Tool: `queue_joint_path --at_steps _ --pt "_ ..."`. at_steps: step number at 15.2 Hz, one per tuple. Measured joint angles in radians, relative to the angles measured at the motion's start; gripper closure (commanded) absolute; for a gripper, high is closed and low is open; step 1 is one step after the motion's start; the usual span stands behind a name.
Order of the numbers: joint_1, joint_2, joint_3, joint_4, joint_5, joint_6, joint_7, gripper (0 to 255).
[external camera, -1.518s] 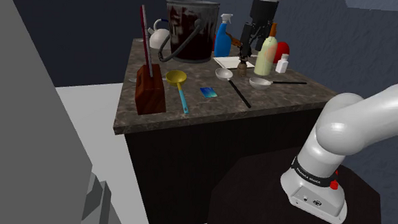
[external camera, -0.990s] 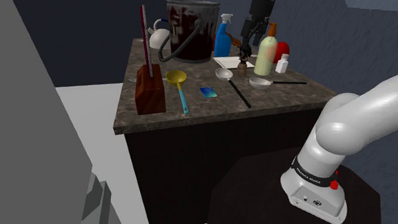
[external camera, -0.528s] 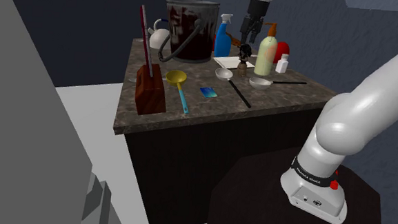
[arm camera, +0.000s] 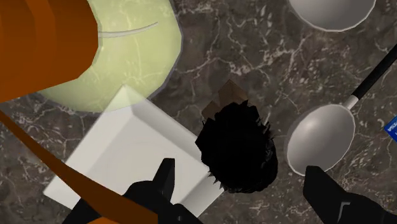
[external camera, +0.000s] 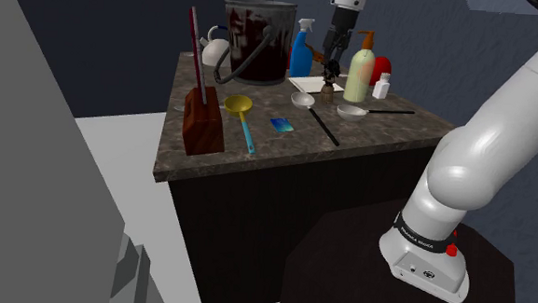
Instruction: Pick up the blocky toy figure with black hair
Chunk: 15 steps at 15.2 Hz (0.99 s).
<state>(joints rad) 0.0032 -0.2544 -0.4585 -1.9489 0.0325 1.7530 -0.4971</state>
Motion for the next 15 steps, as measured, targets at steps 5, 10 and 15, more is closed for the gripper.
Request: queue_joint_path --at_steps 5,10,15 --pt "-0.001 -0.001 -0.001 -0.047 0.0 0.047 -0.004 255" --pt "-0.001 -0.001 -0.002 -0.047 0.0 0.05 -0.005 255" --pt "-0.002 -0.002 -0.002 -0.04 -0.001 0.043 -0.005 255"
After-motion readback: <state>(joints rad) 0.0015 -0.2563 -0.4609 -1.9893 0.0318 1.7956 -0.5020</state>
